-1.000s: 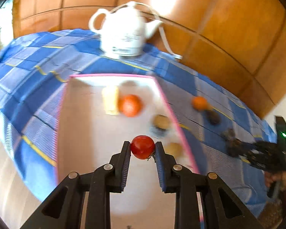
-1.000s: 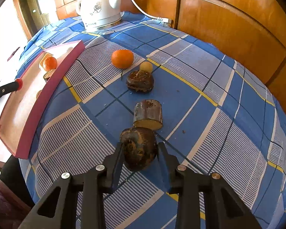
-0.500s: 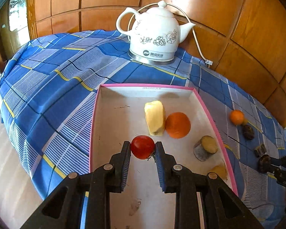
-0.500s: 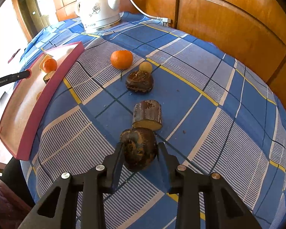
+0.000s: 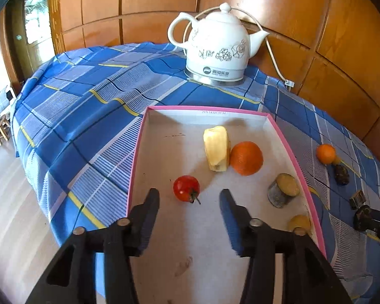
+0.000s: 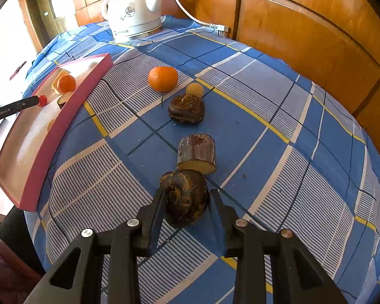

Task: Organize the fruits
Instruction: 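Drop the tomato in the tray with left gripper while right grasps dark tuber slice, then lift the dark tuber slice with the right gripper while the left gripper withdraws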

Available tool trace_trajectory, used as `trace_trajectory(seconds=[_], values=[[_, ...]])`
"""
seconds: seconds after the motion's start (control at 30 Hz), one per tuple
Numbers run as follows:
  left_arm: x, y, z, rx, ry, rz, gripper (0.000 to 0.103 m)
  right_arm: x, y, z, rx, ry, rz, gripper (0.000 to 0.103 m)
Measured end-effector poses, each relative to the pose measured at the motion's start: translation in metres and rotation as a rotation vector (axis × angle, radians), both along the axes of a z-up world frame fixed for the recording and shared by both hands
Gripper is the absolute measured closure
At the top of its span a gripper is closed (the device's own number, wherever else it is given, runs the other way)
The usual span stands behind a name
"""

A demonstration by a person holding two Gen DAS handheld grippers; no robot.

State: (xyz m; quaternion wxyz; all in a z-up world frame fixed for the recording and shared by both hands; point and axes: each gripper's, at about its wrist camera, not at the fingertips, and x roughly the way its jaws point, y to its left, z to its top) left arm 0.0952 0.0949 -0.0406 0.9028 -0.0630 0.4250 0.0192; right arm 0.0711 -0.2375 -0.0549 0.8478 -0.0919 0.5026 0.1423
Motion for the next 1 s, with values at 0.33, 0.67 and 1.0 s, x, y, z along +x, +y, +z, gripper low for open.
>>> trace_trajectory(seconds=[0.33, 0.67, 1.0], values=[[-0.027, -0.027, 0.018, 0.001, -0.053, -0.054, 0.032, -0.003, 0.003, 0.001, -0.025, -0.017, 0.013, 0.068], [-0.04, -0.05, 0.026, 0.018, -0.062, -0.114, 0.028, -0.005, 0.007, 0.002, -0.061, -0.035, 0.04, 0.07], [-0.044, -0.053, 0.025, 0.031, -0.062, -0.121, 0.027, -0.012, 0.013, 0.007, -0.045, -0.037, 0.093, 0.077]])
